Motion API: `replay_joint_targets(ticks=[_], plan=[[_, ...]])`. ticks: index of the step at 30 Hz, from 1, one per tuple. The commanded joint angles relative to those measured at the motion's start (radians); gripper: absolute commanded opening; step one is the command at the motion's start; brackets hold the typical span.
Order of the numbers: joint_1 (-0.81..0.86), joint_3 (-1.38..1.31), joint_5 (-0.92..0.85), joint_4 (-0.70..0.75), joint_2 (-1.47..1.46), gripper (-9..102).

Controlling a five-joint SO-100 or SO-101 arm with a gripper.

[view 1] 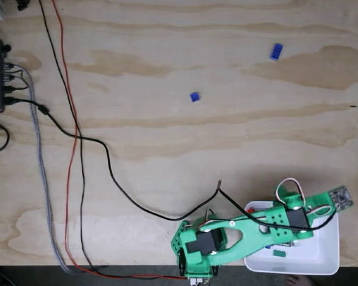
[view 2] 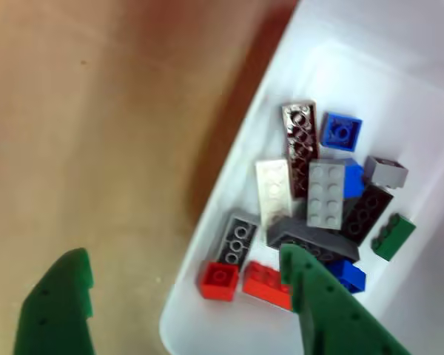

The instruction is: Put all lego bricks in the bin.

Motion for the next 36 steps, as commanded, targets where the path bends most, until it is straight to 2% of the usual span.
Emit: replay_joint_targets(ticks=[1, 5, 11, 17, 29, 32, 36], plan=[[-0.707, -0.176, 0.644, -0.14, -0.146, 24], [-1.008, -0.331, 0.893, -0.229, -0.367, 18], [-1.157, -0.621, 1.068, -0.198, -0.653, 19], [-1.197, -0.723, 1.135, -0.209, -0.811, 19], [-1.181, -0.773, 1.065, -0.299, -0.98, 18], [-1.198, -0.775, 1.066, -0.324, -0.999, 15], [-1.226, -0.761, 1.071, -0.334, -1.005, 5]])
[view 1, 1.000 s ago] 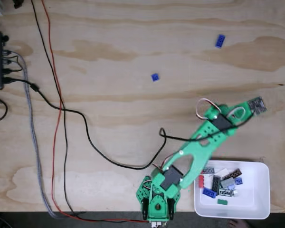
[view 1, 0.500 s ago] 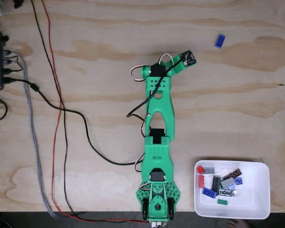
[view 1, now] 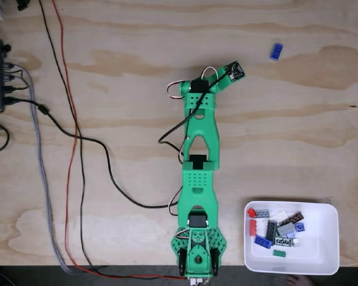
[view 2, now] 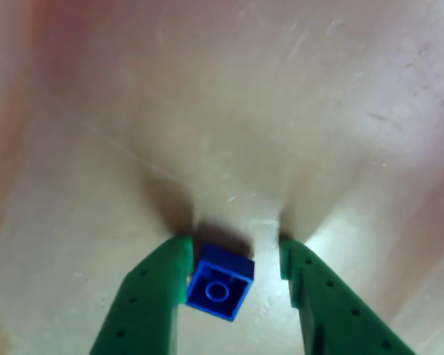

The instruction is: Put all lego bricks in the bin.

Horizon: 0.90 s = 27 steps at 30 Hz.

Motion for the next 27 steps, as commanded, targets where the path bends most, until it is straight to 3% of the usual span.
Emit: replay_joint_targets(ticks=[1, 4, 7, 19, 23, 27], plan=[[-0.041, -0.054, 0.005, -0.021, 0.028, 4], [-0.063, -0.031, 0.0, -0.015, 0.038, 12], [-0.067, -0.025, 0.0, -0.008, 0.054, 13], [-0.06, 0.064, -0.06, -0.04, 0.084, 0], [0.003, 0.222, -0.043, -0.018, 0.367, 0], [0.261, 0.138, -0.135, 0.225, 0.788, 0]])
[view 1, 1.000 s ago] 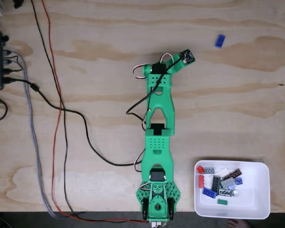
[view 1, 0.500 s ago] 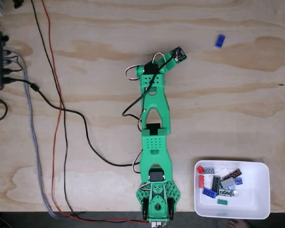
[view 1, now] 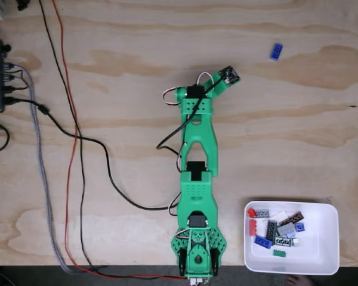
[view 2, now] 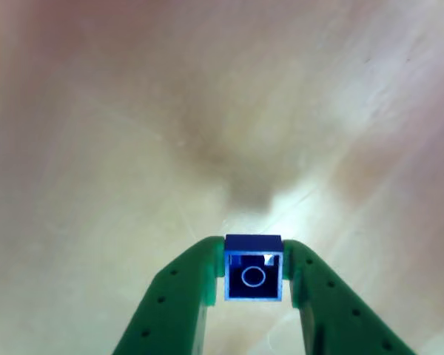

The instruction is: Put all lego bricks in the bin.

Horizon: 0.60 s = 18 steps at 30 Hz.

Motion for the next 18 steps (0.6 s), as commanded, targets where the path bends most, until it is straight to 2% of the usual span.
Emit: replay_joint_targets(ticks=[1, 3, 5, 8, 9, 13, 18], plan=[[0.322, -0.121, -0.149, 0.256, 0.594, 0], [0.572, -0.155, -0.341, 0.341, 0.646, 0], [0.805, -0.126, -0.548, 0.362, 0.637, 0], [1.068, 0.032, -0.861, 0.396, 0.627, 0], [1.141, 0.132, -0.946, 0.365, 0.646, 0], [1.367, 0.476, -1.218, 0.238, 0.716, 0], [1.52, 0.615, -1.376, 0.219, 0.798, 0]])
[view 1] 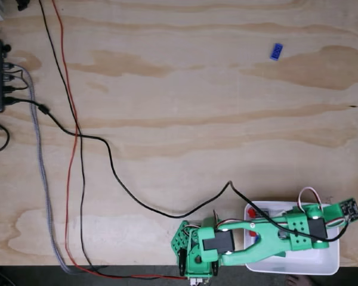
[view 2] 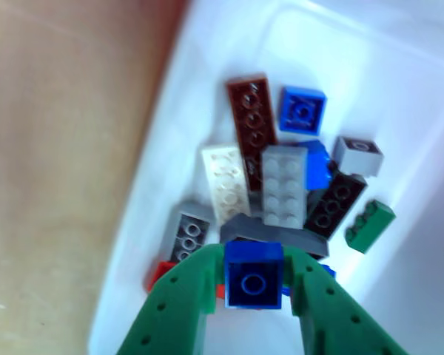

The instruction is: Put all lego bricks in the bin.

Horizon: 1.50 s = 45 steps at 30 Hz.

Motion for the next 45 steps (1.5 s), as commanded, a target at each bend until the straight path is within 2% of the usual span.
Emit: replay_joint_targets(ticks=[1, 2, 6, 10, 12, 13, 14, 16, 17, 19, 20, 21, 24, 25, 28, 30, 36, 39, 45], plan=[[0.138, 0.101, -0.181, -0.049, 0.183, 2], [0.141, 0.132, -0.183, -0.078, 0.195, 13], [0.123, 0.126, -0.158, -0.069, 0.202, 28], [0.095, 0.115, -0.153, -0.048, 0.207, 28], [0.003, 0.037, -0.095, -0.005, 0.163, 21], [-0.104, -0.02, 0.002, -0.012, 0.123, 16], [-0.229, -0.061, 0.135, -0.095, 0.081, 11], [-0.471, -0.071, 0.362, -0.445, -0.008, 0], [-0.565, -0.043, 0.382, -0.673, -0.063, 0], [-0.724, 0.023, 0.365, -0.853, -0.115, 0], [-0.799, 0.123, 0.357, -1.092, -0.144, 0], [-0.856, 0.244, 0.278, -1.338, -0.15, 0], [-0.977, 0.39, 0.259, -1.601, -0.186, 0], [-1.0, 0.393, 0.268, -1.608, -0.196, 0], [-1.025, 0.405, 0.25, -1.744, -0.267, 0], [-1.025, 0.376, 0.222, -1.812, -0.334, 5], [-0.985, 0.15, 0.152, -1.914, -0.612, 11], [-0.957, -0.002, 0.138, -1.93, -0.755, 13], [-0.96, -0.25, 0.14, -1.864, -0.914, 18]])
